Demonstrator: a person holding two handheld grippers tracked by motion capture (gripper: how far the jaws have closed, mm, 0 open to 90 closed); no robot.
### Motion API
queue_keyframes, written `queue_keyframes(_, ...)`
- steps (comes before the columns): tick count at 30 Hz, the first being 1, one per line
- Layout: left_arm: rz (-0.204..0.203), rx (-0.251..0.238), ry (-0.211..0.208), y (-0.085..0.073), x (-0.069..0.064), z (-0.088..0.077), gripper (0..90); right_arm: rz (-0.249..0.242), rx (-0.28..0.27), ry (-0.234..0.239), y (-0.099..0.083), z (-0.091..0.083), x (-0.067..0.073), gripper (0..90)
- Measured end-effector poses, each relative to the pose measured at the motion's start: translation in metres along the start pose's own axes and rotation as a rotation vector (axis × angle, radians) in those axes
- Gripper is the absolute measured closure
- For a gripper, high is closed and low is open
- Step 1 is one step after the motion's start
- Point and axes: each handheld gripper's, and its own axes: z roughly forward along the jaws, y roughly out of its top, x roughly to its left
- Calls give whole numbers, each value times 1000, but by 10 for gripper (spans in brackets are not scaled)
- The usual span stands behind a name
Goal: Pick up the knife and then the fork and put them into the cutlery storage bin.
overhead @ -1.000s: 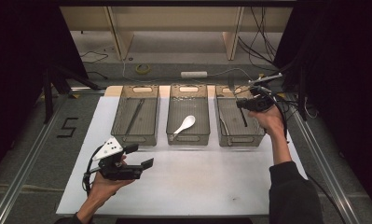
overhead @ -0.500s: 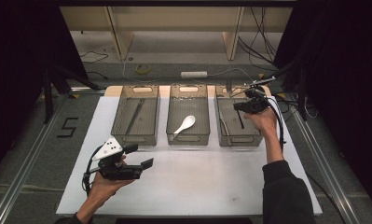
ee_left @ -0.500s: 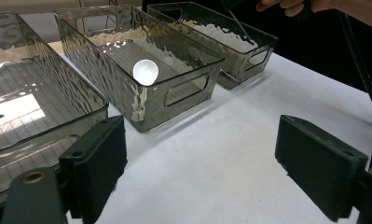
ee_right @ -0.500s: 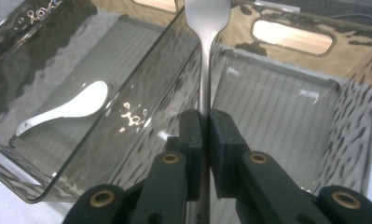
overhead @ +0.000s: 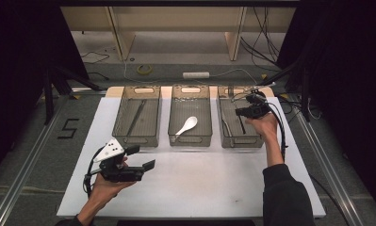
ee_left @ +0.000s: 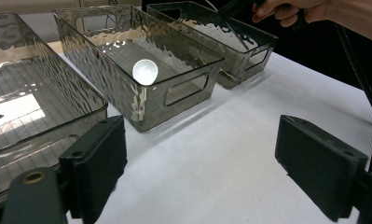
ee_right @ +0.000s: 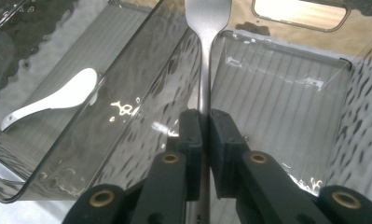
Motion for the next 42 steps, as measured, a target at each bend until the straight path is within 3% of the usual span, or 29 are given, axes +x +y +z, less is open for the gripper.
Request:
queue_keyframes(38, 0, -1, -1, 0, 0, 0, 160, 47, 119, -28, -12, 32, 4, 839)
queue_keyframes(40, 0, 0, 0, 0, 0, 0, 160, 56, 133, -14, -12, 34, 4, 825)
queue_keyframes(42, 1, 1, -1, 0, 0, 0, 160, 63, 134, -16, -12, 34, 4, 753)
